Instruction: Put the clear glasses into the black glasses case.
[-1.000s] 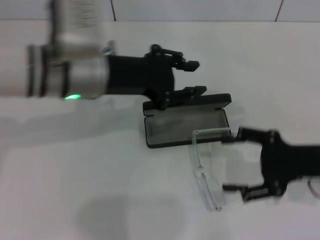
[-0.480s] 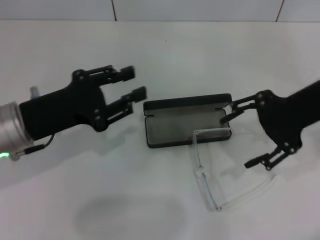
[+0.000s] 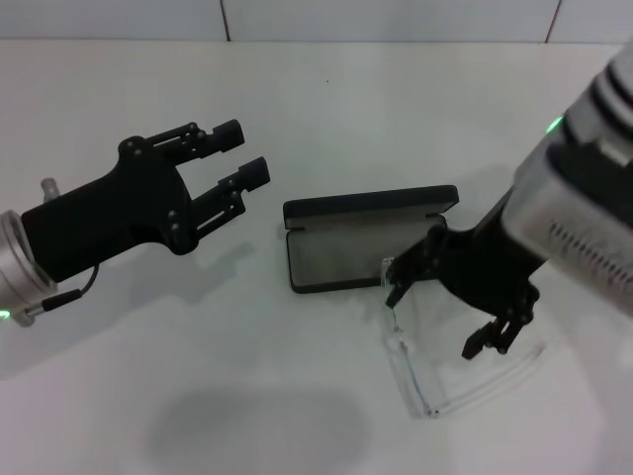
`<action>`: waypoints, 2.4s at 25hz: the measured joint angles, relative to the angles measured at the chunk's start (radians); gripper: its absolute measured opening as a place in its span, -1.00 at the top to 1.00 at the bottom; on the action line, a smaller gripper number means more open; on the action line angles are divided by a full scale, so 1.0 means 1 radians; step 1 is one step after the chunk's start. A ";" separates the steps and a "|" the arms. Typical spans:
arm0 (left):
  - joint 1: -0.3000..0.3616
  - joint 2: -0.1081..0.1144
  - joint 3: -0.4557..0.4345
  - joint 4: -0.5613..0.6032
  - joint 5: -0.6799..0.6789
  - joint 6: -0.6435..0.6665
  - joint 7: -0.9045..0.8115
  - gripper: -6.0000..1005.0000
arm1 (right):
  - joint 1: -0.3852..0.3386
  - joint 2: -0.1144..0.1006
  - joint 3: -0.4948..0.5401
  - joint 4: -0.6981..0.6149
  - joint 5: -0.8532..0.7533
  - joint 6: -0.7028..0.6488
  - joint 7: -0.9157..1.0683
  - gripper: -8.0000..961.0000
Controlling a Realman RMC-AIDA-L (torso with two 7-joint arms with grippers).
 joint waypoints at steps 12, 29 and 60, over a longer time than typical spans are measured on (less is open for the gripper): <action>-0.001 0.001 -0.002 -0.042 -0.009 0.000 0.040 0.04 | 0.056 0.009 -0.185 0.024 -0.077 0.100 -0.010 -0.81; -0.003 0.005 -0.004 -0.046 -0.001 0.001 0.041 0.03 | 0.102 0.010 -0.421 0.075 -0.088 0.271 0.052 -0.72; -0.001 0.017 -0.003 -0.046 0.001 0.003 0.034 0.02 | 0.064 0.010 -0.341 0.046 -0.082 0.236 0.138 0.68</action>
